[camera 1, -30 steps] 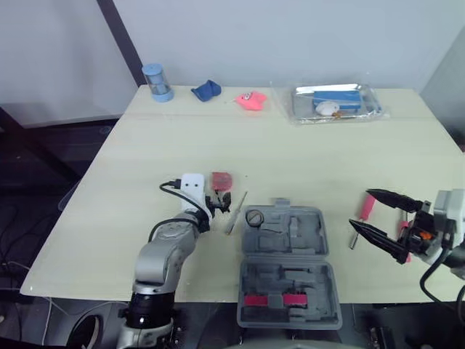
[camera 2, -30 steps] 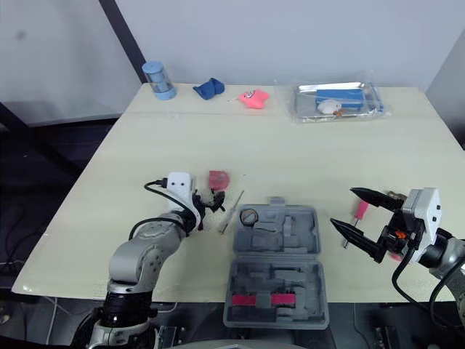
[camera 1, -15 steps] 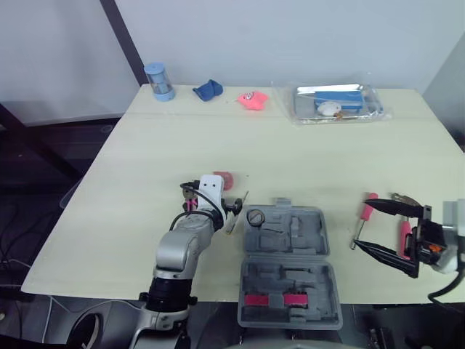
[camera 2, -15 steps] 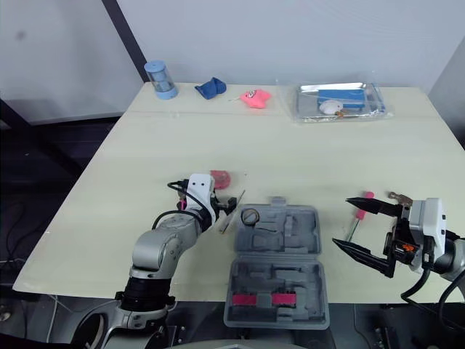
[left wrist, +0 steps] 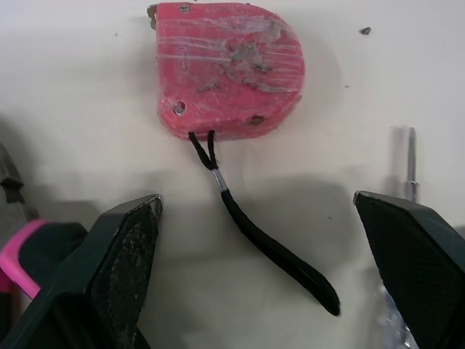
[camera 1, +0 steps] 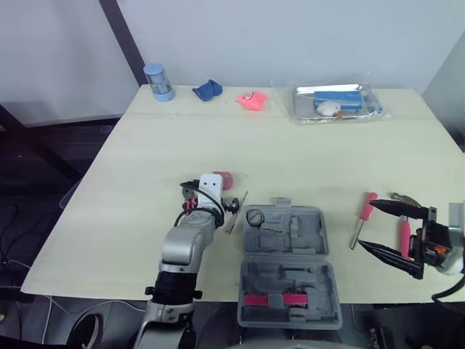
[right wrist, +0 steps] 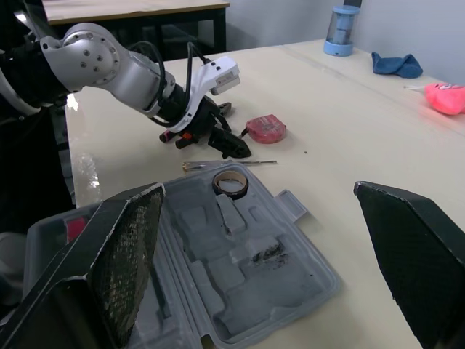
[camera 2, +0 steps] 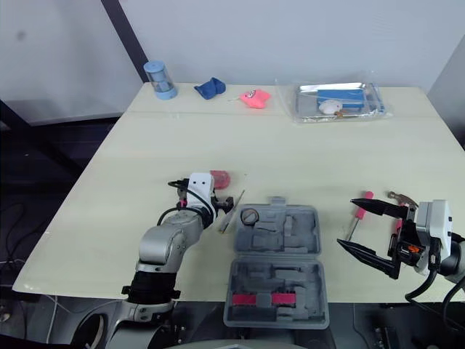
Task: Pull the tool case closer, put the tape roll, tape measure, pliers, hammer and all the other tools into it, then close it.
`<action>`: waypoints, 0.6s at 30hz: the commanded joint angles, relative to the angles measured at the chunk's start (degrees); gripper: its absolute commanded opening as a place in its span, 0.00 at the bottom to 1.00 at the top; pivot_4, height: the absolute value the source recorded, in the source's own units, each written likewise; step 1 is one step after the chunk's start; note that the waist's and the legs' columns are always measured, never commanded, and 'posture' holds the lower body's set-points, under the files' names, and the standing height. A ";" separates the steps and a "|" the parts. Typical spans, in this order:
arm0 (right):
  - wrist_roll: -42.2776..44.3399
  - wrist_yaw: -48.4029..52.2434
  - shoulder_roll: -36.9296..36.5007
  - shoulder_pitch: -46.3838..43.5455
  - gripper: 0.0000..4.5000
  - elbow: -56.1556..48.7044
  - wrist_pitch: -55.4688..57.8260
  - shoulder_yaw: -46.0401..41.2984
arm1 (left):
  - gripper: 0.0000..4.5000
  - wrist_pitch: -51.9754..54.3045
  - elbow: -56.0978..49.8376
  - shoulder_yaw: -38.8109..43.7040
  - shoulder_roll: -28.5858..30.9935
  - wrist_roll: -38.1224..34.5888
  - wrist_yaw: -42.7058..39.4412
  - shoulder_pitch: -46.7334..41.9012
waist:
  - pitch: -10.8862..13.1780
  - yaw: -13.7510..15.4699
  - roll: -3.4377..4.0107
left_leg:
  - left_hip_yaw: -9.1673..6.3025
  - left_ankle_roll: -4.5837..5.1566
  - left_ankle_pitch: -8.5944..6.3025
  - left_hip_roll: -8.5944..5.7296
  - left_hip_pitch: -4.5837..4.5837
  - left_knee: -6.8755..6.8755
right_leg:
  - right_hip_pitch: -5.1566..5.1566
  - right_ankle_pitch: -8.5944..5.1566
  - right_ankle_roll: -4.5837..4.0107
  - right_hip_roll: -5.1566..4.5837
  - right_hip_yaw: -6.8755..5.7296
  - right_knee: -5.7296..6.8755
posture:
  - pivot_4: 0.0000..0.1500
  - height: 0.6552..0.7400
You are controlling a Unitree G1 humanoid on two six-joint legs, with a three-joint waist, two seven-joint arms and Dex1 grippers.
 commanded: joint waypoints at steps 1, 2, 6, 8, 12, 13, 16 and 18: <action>0.08 0.20 0.06 0.34 0.98 -0.93 -1.48 -1.34 | 1.00 -1.32 1.17 0.29 -0.32 1.86 1.54 -0.05 | 0.00 0.01 0.00 | 0.00 0.00 0.00 0.00 0.00 0.00 | 0.00 0.00 0.00 0.00 -0.01 0.00 | 1.00 1.00; -0.06 0.16 0.17 0.46 0.98 -0.99 -1.62 -1.28 | 1.00 -1.47 1.32 0.72 -0.59 2.14 2.08 0.03 | 0.00 0.01 0.00 | 0.00 0.00 0.00 0.00 0.00 0.00 | 0.00 0.00 0.00 0.00 -0.01 0.00 | 1.00 1.00; -0.38 0.01 0.40 0.89 1.00 -1.30 -1.94 -0.95 | 0.84 -1.74 1.71 1.28 -0.47 2.96 2.67 0.40 | -0.01 -0.04 0.00 | 0.00 0.00 0.00 0.00 0.01 0.00 | 0.00 0.00 0.00 -0.01 0.08 0.01 | 1.00 1.00; -0.54 0.00 0.46 1.06 1.00 -1.37 -2.16 -0.72 | 0.64 -2.02 2.12 1.36 -0.32 3.16 2.58 0.42 | -0.01 -0.03 0.00 | -0.01 -0.01 0.01 0.01 0.01 0.00 | 0.00 0.00 0.00 -0.01 0.12 0.01 | 1.00 1.00; -0.88 -0.08 0.58 1.10 1.00 -1.43 -2.58 -0.28 | 0.25 -2.56 3.01 1.74 -0.30 3.48 2.48 0.57 | -0.01 -0.05 0.00 | 0.00 -0.01 0.01 0.01 0.01 0.00 | 0.00 0.00 0.00 -0.02 0.12 0.00 | 1.00 1.00; -0.99 -0.11 0.61 1.07 1.00 -1.44 -2.67 -0.17 | 0.19 -2.70 3.21 1.87 -0.29 3.55 2.52 0.62 | -0.02 -0.04 0.00 | 0.00 -0.01 0.01 0.01 0.02 0.00 | 0.00 0.00 0.00 -0.01 0.12 0.01 | 1.00 1.00; -1.14 -0.30 0.77 1.10 1.00 -1.51 -2.81 0.00 | 0.00 -3.22 3.55 1.95 -0.09 3.68 2.17 1.07 | -0.03 -0.02 0.00 | 0.00 -0.01 0.01 0.01 0.01 0.00 | 0.00 0.00 0.00 -0.02 0.13 0.01 | 1.00 1.00; -1.24 -0.37 0.91 1.21 1.00 -1.57 -2.87 0.08 | 0.00 -3.33 3.12 1.74 0.18 3.70 1.65 1.70 | -0.04 -0.04 0.01 | 0.00 -0.02 0.01 0.01 0.02 0.00 | 0.01 0.00 0.00 -0.02 0.14 0.01 | 1.00 1.00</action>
